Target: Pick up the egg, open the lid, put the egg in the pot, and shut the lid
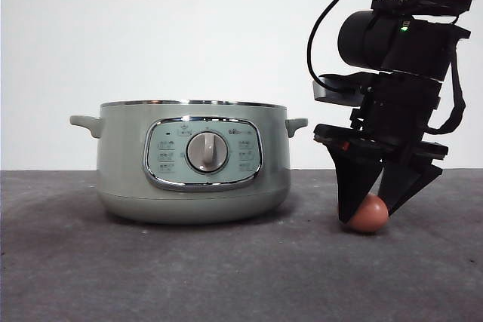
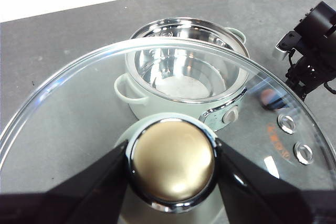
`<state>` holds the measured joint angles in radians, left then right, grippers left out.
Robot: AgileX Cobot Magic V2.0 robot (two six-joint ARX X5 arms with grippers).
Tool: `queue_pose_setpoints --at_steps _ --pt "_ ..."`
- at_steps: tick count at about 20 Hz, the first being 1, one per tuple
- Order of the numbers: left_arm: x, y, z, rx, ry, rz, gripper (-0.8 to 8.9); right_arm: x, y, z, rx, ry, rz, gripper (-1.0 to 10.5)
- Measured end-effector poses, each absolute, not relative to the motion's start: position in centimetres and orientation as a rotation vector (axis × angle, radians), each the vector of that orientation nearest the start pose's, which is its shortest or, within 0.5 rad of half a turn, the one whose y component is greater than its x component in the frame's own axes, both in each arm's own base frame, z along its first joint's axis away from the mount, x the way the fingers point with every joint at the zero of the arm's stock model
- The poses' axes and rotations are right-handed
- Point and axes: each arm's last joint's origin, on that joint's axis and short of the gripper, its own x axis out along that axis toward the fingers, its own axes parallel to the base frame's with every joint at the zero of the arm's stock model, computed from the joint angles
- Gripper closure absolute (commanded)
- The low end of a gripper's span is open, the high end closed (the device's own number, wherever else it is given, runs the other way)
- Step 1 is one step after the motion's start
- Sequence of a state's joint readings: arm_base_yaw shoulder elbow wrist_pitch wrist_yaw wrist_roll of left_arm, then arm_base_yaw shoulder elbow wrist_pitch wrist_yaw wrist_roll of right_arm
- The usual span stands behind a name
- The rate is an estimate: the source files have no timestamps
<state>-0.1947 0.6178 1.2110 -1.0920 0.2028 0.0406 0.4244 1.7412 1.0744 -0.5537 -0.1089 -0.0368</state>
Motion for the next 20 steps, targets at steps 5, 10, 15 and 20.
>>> queue_pose_setpoints --at_steps 5,10,15,20 --pt "5.7 -1.7 39.7 0.037 0.494 -0.399 8.22 28.8 13.4 18.2 -0.223 1.228 0.481 9.6" --pt "5.7 -1.7 39.7 0.037 0.494 -0.398 8.22 26.3 12.7 24.6 -0.187 1.049 0.502 9.6" --pt "5.7 -1.7 39.7 0.037 0.494 -0.399 8.22 25.5 15.5 31.9 -0.193 0.813 0.6 9.6" --pt "5.6 -1.7 39.7 0.036 0.498 -0.403 8.22 28.1 19.9 36.5 -0.189 0.654 0.665 9.6"
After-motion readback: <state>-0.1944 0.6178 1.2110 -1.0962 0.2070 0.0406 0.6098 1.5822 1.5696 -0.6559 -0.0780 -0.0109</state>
